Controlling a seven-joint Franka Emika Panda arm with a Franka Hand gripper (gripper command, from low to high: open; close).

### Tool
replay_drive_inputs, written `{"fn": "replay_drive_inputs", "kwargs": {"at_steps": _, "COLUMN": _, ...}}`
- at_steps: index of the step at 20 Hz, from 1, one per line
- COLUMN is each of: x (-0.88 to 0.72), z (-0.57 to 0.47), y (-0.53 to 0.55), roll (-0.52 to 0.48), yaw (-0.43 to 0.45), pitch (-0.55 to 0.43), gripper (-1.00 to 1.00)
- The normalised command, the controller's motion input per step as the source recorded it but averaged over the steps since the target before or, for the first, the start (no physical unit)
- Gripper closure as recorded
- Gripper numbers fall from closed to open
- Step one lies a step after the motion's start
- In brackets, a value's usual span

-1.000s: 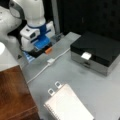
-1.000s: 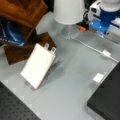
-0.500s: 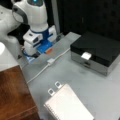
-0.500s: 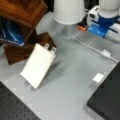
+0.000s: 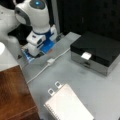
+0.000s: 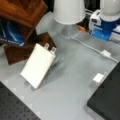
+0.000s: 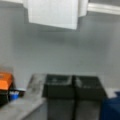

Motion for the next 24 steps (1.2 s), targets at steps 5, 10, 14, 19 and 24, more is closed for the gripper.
{"fn": "replay_drive_inputs", "kwargs": {"at_steps": 5, "x": -0.59, "z": -0.51, "y": 0.03, "roll": 0.149, "yaw": 0.047, "pitch": -0.412, "gripper": 1.0}}
{"fn": "replay_drive_inputs", "kwargs": {"at_steps": 10, "x": -0.64, "z": -0.49, "y": -0.01, "roll": 0.162, "yaw": 0.005, "pitch": -0.503, "gripper": 1.0}}
{"fn": "replay_drive_inputs", "kwargs": {"at_steps": 14, "x": -0.71, "z": -0.49, "y": -0.02, "roll": 0.145, "yaw": -0.008, "pitch": -0.55, "gripper": 1.0}}
{"fn": "replay_drive_inputs", "kwargs": {"at_steps": 19, "x": -0.79, "z": -0.52, "y": -0.07, "roll": 0.124, "yaw": 0.002, "pitch": -0.58, "gripper": 1.0}}
{"fn": "replay_drive_inputs", "kwargs": {"at_steps": 24, "x": -0.88, "z": -0.5, "y": -0.13, "roll": 0.125, "yaw": 0.028, "pitch": -0.608, "gripper": 1.0}}
